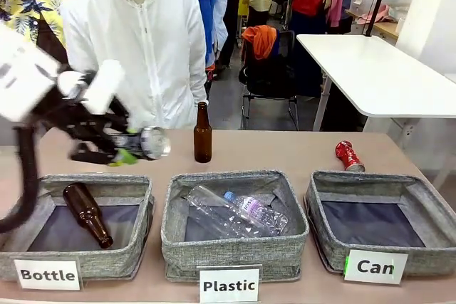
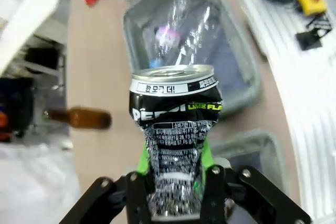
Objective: Sort the can waste into the basket.
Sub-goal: Pick up the can waste from the table and place it in the right Fabric basket.
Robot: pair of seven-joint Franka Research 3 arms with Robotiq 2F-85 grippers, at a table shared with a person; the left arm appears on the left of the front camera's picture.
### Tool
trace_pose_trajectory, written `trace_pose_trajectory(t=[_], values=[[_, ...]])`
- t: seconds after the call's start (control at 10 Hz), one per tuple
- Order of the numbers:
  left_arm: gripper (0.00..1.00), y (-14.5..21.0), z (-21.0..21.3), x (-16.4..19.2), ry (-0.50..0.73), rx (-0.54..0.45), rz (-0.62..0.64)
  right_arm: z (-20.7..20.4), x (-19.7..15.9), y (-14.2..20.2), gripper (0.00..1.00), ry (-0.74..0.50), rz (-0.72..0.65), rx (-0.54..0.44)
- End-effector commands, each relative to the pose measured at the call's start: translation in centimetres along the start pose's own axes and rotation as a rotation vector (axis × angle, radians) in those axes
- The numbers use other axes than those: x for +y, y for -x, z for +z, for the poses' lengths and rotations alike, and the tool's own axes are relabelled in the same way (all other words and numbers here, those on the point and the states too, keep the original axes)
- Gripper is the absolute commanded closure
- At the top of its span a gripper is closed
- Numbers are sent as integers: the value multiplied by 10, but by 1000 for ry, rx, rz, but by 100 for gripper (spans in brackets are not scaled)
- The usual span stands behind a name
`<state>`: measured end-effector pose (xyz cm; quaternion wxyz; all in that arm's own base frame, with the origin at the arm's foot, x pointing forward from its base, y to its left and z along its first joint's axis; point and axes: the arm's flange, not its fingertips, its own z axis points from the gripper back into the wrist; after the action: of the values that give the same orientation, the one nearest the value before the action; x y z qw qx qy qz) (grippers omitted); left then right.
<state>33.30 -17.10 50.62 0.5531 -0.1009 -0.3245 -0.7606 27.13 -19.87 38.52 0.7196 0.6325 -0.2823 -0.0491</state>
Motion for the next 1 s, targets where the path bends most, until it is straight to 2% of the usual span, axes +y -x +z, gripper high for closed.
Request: trace_pose_trajectory(t=[0.0, 0.2, 0.4, 0.5, 0.6, 0.7, 0.9], values=[[60, -69, -62, 56, 24, -18, 57, -1, 0, -1, 0, -15, 26, -13], [60, -154, -128, 81, 144, -66, 73, -1, 0, -1, 0, -15, 26, -13], [60, -238, -200, 97, 149, -9, 138, 0, 0, 0, 0, 0, 0, 0], [60, -271, -233, 107, 131, 19, 152, 20, 5, 6, 0, 6, -2, 7], [60, -297, -268, 119, 141, 8, 179, 46, 10, 15, 0, 65, -10, 12], [60, -316, -301, 129, 147, -11, 226, 74, 14, 23, 0, 111, -49, 59], [60, -337, -352, 130, 132, 6, 243, 130, 18, 29, 0, 165, -131, 8]])
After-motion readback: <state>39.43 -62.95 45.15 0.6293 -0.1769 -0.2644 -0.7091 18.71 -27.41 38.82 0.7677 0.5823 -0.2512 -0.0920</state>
